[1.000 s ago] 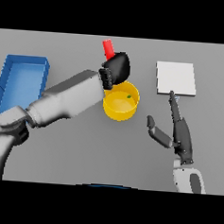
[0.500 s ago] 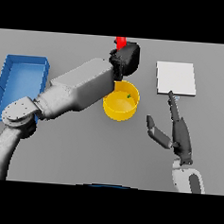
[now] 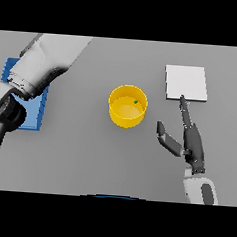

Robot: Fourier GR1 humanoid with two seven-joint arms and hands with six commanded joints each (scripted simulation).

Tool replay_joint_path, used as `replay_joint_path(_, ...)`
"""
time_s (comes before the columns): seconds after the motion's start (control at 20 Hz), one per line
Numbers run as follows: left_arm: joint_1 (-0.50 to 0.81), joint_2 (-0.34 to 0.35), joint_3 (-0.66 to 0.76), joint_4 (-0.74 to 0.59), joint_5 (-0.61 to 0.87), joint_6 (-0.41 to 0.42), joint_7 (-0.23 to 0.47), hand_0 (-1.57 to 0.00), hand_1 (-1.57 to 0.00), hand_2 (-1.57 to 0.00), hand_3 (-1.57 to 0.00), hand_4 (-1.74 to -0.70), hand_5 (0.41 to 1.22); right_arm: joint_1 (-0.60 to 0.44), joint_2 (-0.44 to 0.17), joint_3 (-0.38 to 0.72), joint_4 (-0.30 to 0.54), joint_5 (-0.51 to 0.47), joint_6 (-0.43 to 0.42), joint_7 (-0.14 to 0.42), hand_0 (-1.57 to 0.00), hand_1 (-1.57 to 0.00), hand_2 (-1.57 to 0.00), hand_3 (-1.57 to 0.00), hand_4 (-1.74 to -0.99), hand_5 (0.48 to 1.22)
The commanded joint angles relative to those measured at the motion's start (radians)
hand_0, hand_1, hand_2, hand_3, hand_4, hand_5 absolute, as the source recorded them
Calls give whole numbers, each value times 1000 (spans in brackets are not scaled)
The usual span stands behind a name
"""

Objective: Pick up the red beaker and tilt it to pour out 1 green nut into yellow bowl. Pick up the yellow bowl and place it on the metallic measuring scale.

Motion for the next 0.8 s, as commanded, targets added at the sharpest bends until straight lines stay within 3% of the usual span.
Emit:
replay_joint_path(0.0,-7,20,57,28,54,7,16,-1571,-1571,-1571,-1391,-1733,1221,-6,1,-2,1,0,-4,2,1,1,1,1,-996,675)
replay_joint_path(0.25,22,145,264,134,283,81,129,-1571,-1571,-1571,-1454,-1738,1221,-22,22,-1,24,-21,1,6,1,1,1,1,-1004,668)
replay_joint_path(0.4,99,228,362,156,419,176,166,-1571,-1571,-1571,-1435,-1740,1221,-36,23,-11,36,-40,5,8,1,1,1,1,-1012,659)
replay_joint_path(0.6,217,311,467,165,584,269,266,-1571,-1571,-1571,-1426,-1740,1221,-26,10,-6,35,-23,3,1,1,1,1,1,-1050,653)
replay_joint_path(0.75,333,335,536,132,710,346,267,-1571,-1571,-1571,-1459,-1741,1221,-38,11,1,35,-5,-5,19,1,1,1,1,-1048,652)
